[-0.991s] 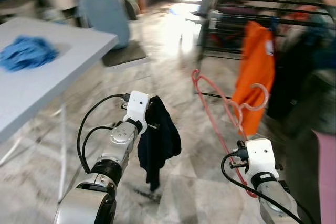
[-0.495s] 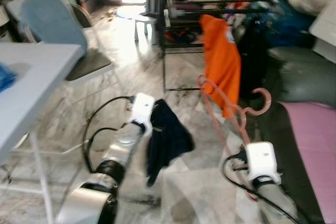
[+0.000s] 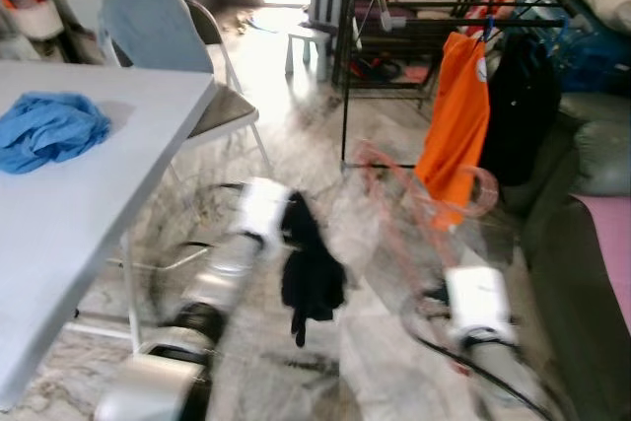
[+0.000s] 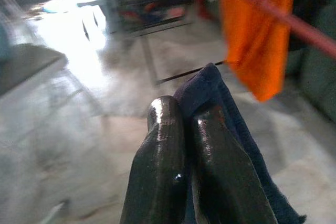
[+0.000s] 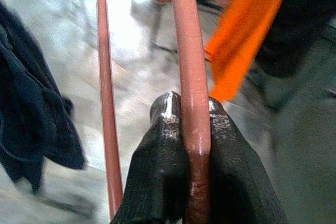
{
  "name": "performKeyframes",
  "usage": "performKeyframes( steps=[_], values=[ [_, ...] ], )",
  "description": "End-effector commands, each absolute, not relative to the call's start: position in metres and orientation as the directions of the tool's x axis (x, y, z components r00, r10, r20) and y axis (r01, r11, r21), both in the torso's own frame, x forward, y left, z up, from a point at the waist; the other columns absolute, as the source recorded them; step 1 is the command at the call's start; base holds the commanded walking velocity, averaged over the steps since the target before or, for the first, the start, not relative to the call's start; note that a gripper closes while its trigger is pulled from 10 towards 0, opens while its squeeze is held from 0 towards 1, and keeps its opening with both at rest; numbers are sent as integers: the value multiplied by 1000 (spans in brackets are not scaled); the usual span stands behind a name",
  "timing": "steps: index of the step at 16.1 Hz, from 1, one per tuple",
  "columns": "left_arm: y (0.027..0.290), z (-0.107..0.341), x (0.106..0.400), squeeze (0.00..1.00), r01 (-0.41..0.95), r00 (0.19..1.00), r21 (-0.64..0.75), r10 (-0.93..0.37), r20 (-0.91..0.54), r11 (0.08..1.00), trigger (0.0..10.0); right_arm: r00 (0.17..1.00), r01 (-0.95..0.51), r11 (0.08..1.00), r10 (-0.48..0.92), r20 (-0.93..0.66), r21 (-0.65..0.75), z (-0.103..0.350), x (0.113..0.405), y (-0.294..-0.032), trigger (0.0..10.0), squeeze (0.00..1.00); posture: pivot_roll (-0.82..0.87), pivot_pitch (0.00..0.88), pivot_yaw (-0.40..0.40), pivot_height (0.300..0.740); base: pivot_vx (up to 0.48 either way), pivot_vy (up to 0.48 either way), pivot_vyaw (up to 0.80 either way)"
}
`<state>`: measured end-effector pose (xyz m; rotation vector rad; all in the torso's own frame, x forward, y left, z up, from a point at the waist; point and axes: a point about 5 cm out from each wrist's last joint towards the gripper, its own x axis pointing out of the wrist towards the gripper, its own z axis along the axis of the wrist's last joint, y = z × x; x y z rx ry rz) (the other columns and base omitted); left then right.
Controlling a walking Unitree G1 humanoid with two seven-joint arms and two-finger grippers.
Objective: Hang hanger
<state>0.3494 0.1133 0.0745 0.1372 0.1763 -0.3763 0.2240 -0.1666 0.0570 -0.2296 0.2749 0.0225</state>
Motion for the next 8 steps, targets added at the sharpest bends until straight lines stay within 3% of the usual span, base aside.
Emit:
performKeyframes(
  steps=[1, 8],
  values=[
    [101, 84, 353, 0, 402, 909, 108, -383, -163, 909, 10000, 961, -16, 967, -54, -270, -253, 56, 224, -176, 10000, 0, -45, 0, 33, 740, 0, 326, 0],
    [81, 85, 344, 0, 563, 823, 39, -556, -111, 825, 10000, 936, 131, 937, -224, -270, -324, 53, 228, -196, 10000, 0, -34, 0, 35, 740, 0, 0, 0]
  ],
)
